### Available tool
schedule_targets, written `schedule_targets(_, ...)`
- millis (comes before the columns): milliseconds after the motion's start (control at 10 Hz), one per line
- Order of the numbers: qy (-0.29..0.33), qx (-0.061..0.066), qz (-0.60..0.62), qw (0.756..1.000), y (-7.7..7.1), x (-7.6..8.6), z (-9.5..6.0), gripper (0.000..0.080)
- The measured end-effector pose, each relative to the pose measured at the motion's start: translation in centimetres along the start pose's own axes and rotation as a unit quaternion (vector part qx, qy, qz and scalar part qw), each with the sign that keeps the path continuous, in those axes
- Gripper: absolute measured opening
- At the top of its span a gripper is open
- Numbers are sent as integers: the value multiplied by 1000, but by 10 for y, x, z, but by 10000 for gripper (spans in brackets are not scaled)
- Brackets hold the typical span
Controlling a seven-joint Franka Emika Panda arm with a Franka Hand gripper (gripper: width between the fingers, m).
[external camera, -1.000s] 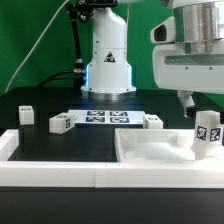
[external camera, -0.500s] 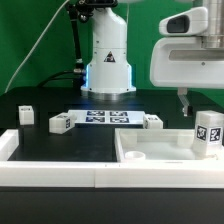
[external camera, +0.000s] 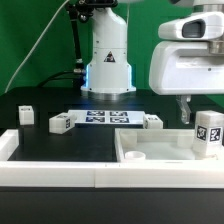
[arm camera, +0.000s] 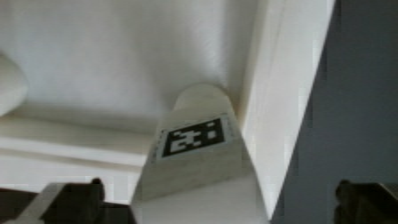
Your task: Assemble one leg
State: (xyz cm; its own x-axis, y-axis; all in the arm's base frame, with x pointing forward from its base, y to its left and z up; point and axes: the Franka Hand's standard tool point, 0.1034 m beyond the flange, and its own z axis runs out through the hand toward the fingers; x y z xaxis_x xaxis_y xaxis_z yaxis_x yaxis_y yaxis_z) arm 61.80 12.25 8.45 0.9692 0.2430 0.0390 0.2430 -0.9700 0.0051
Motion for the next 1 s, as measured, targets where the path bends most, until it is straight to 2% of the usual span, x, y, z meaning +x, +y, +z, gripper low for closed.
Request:
schedule_targets(100, 0, 0, -2, 1000, 0, 0, 0, 649)
schedule_targets(300, 0, 0, -2, 1000, 0, 0, 0, 354)
schedule_targets(400, 1, 0, -2, 1000, 0, 0, 0, 354)
schedule_targets(500, 1, 0, -2, 1000, 0, 0, 0, 290)
schedule_targets(700, 1, 0, 16, 1000, 0, 0, 0, 290)
schedule_targets(800, -1, 7, 50, 999, 1, 0, 0, 290)
schedule_targets(900, -2, 19, 142, 990, 2, -1, 0, 290)
schedule_targets(1000, -3, 23, 216, 976, 3, -1, 1, 290)
